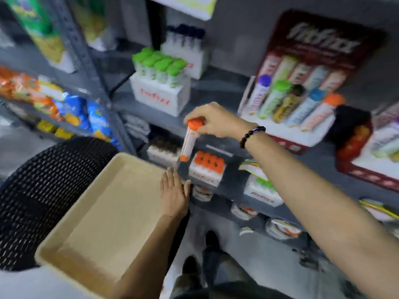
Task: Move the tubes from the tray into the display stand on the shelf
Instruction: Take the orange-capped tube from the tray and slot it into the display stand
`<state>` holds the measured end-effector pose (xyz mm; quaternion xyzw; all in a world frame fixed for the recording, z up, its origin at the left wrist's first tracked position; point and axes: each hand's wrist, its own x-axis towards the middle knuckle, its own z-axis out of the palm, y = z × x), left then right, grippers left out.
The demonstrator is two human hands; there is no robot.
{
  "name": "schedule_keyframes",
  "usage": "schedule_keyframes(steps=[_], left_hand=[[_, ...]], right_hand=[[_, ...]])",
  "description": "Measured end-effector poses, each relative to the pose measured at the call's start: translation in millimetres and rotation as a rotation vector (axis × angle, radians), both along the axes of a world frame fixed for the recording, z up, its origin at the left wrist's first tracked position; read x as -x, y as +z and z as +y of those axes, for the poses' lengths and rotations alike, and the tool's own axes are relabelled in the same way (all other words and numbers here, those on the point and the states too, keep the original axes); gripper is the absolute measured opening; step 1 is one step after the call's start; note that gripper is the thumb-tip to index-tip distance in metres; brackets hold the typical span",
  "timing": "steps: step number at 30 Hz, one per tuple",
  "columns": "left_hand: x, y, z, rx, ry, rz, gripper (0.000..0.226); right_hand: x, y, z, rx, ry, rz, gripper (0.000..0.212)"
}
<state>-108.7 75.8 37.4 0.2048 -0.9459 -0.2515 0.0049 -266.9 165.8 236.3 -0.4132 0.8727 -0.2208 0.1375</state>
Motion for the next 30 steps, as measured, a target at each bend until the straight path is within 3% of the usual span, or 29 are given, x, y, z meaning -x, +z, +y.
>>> schedule_keyframes(steps=[5, 11, 16, 19, 23, 30], left_hand=[[49.4, 36.4, 68.5, 0.099, -0.299, 0.092, 0.074], [78.5, 59.5, 171.2, 0.087, -0.579, 0.213, 0.073], [92.8, 74.2, 259.5, 0.099, -0.742, 0.261, 0.092], [107.6, 69.1, 298.8, 0.112, -0.737, 0.28, 0.098], [125.2, 68.2, 334.6, 0.168, -0.634, 0.197, 0.066], [133.6, 59.7, 363.9, 0.305, -0.498, 0.055, 0.063]], right_hand=[[-8.6, 59.5, 117.8, -0.004, -0.218, 0.093, 0.039], [-27.1, 95.0, 256.3, -0.038, -0.48, 0.16, 0.04], [-45.6, 112.5, 363.2, -0.043, -0.61, 0.17, 0.041], [-50.0, 118.3, 418.1, -0.043, -0.645, 0.184, 0.043], [-48.4, 119.1, 477.7, -0.049, -0.661, 0.171, 0.043], [-30.7, 107.7, 529.7, -0.118, -0.678, 0.139, 0.045]])
